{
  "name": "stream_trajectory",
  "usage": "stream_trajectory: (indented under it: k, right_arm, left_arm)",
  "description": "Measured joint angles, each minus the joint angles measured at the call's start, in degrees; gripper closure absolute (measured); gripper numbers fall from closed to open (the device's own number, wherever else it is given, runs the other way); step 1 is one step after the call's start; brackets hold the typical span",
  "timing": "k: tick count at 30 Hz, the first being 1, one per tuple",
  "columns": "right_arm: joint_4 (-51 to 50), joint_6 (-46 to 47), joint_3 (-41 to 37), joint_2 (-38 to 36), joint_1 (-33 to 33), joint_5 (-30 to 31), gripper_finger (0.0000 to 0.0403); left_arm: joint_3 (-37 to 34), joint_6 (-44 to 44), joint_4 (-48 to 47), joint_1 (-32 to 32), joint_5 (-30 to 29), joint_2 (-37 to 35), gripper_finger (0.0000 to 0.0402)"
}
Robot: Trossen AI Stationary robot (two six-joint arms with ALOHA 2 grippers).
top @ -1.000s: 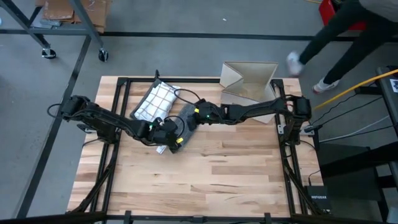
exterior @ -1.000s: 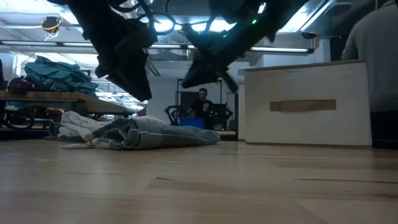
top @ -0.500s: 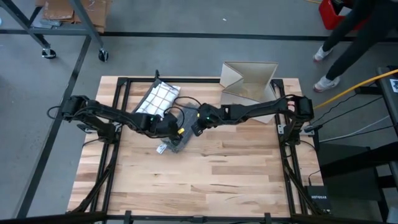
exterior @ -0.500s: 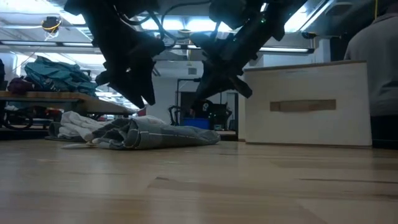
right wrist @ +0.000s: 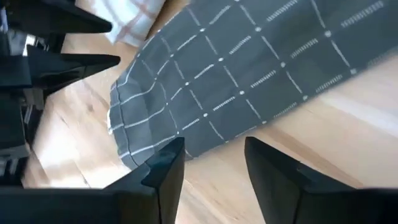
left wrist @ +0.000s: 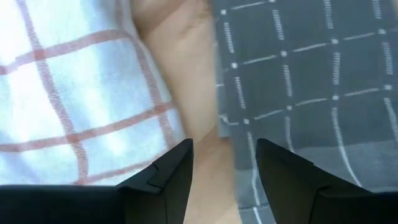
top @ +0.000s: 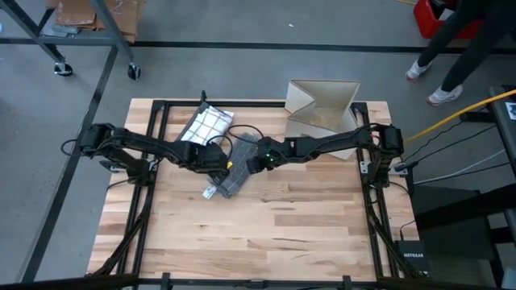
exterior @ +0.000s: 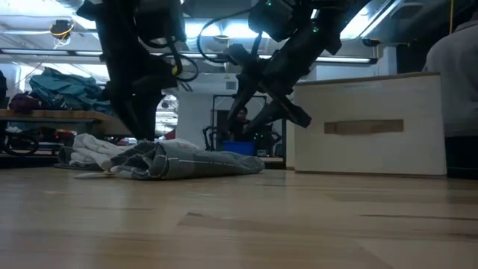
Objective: Fold towel
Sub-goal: Stack the folded gray white kitchen towel on top of the folded white kitchen towel
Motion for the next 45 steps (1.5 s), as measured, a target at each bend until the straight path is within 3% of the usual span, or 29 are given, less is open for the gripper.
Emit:
stream_trajectory:
  k: [10,17,28,38,45]
  right_arm:
    - [-5.8,7.0,0.0,0.0,0.0,0.7,0.0222]
    - [-4.7,12.7,0.0,1.6,-0.7,4.7,0.0222]
    - [0.8,19.2,0.0,7.6,-2.0,-0.1,0.0222]
    - [2.7,19.4,0.0,8.5,-2.9,2.6,0.0222]
    - [3.5,19.4,0.0,8.9,-5.1,3.6,0.0222]
  left_arm:
    - [0.0,2.0,0.2,3.3,2.0,0.0,0.0234]
    - [-0.2,4.6,7.3,3.4,5.4,0.1,0.0234]
    - [-0.2,4.6,7.6,6.6,5.3,0.6,0.0234]
    - [-0.3,6.3,8.2,6.9,6.9,7.1,0.0234]
    - [-0.3,8.9,11.3,6.9,11.8,11.2,0.0234]
